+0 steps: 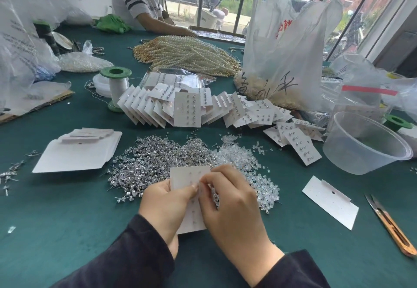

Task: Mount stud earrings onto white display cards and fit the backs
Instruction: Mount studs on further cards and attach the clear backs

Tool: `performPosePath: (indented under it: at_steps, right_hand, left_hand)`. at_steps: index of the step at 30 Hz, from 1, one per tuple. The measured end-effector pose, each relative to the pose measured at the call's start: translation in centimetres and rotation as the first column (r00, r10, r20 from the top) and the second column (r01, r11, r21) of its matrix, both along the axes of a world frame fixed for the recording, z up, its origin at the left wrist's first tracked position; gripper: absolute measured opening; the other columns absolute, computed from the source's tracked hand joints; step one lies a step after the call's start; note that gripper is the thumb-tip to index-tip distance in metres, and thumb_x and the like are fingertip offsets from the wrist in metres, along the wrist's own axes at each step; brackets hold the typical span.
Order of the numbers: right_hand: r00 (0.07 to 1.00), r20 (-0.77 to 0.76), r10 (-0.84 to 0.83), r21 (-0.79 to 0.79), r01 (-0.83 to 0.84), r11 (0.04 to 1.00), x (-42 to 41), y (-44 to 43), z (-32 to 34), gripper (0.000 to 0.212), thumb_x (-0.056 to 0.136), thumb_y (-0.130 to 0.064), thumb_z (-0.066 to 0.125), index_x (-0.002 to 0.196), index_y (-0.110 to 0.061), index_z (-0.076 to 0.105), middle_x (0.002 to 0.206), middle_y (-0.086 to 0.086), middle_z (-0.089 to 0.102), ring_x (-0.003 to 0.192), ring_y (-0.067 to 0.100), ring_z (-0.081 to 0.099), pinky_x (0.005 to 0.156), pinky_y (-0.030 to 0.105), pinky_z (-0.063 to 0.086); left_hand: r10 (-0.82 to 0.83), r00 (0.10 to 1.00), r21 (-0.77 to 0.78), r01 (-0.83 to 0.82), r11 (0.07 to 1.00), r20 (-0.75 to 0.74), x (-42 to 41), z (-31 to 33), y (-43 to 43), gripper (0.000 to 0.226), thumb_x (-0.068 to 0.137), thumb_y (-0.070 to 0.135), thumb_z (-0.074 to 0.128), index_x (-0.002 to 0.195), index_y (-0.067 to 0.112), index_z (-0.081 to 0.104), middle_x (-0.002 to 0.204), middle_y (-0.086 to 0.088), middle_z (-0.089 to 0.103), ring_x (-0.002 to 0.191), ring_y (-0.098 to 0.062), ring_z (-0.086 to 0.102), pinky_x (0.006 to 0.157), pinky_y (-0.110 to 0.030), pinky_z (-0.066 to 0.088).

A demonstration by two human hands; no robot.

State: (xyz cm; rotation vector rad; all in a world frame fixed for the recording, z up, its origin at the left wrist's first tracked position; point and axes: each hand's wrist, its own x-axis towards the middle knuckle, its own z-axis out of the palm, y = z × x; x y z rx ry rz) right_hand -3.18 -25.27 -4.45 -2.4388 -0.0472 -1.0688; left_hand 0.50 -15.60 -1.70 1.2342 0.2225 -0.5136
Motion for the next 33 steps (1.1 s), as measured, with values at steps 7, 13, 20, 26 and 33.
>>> performPosePath:
  at_steps: [7, 13, 20, 26, 33]
  right_hand:
    - [1.000, -0.016, 0.006, 0.374, 0.000, 0.927, 0.2, -1.2, 0.8, 0.013, 0.080, -0.004, 0.057, 0.076, -0.016, 0.060, 0.079, -0.004, 0.057, 0.072, 0.006, 0.054, 0.067, 0.010, 0.041]
    - [0.952, 0.066, 0.298, 0.997, -0.078, 0.028, -0.3, -2.3, 2.2, 0.031, 0.082, 0.005, 0.055, 0.070, -0.017, 0.073, 0.065, -0.002, 0.066, 0.059, 0.010, 0.061, 0.059, 0.021, 0.053]
    - [0.858, 0.362, 0.364, 0.809, -0.095, -0.580, -0.7, -1.7, 2.9, 0.032, 0.051, -0.002, 0.080, 0.082, 0.000, 0.072, 0.081, 0.018, 0.064, 0.061, 0.025, 0.060, 0.053, 0.030, 0.055]
    - [0.874, 0.337, 0.349, 0.768, -0.040, -0.640, -0.7, -1.8, 3.2, 0.029, 0.073, -0.006, 0.049, 0.098, 0.004, 0.061, 0.073, 0.019, 0.061, 0.059, 0.025, 0.058, 0.053, 0.029, 0.055]
    - [0.879, 0.342, 0.332, 0.747, -0.040, -0.664, -0.7, -2.0, 3.0, 0.038, 0.075, -0.009, 0.047, 0.111, 0.002, 0.056, 0.078, 0.020, 0.062, 0.062, 0.026, 0.057, 0.054, 0.030, 0.056]
  left_hand:
    - [-0.223, 0.973, -0.270, 0.231, 0.935, 0.060, 0.3, 1.9, 0.7, 0.023, 0.066, 0.025, 0.063, 0.068, 0.005, 0.074, 0.068, -0.010, 0.071, 0.060, -0.016, 0.068, 0.052, -0.024, 0.055]
    - [-0.400, 0.727, 0.770, -0.275, 0.576, 0.558, 5.2, 0.9, 3.6, 0.041, 0.082, 0.034, 0.062, 0.119, 0.015, 0.059, 0.105, -0.003, 0.065, 0.097, -0.018, 0.058, 0.087, -0.021, 0.042]
    - [-0.509, 0.699, 0.862, -0.365, 0.351, 0.503, 7.1, -0.4, 4.4, 0.013, 0.077, 0.032, 0.068, 0.082, 0.022, 0.072, 0.098, -0.005, 0.067, 0.089, -0.021, 0.055, 0.081, -0.028, 0.040]
    - [-0.413, 0.674, 0.773, -0.403, 0.489, 0.613, 6.7, 0.3, 4.5, 0.015, 0.071, 0.031, 0.075, 0.062, 0.021, 0.069, 0.056, 0.013, 0.057, 0.056, -0.004, 0.047, 0.056, -0.022, 0.032]
    - [-0.459, 0.631, 0.775, -0.429, 0.464, 0.625, 6.6, 0.4, 4.4, 0.050, 0.080, 0.050, 0.057, 0.049, 0.011, 0.063, 0.043, -0.003, 0.055, 0.053, -0.024, 0.054, 0.060, -0.030, 0.043]
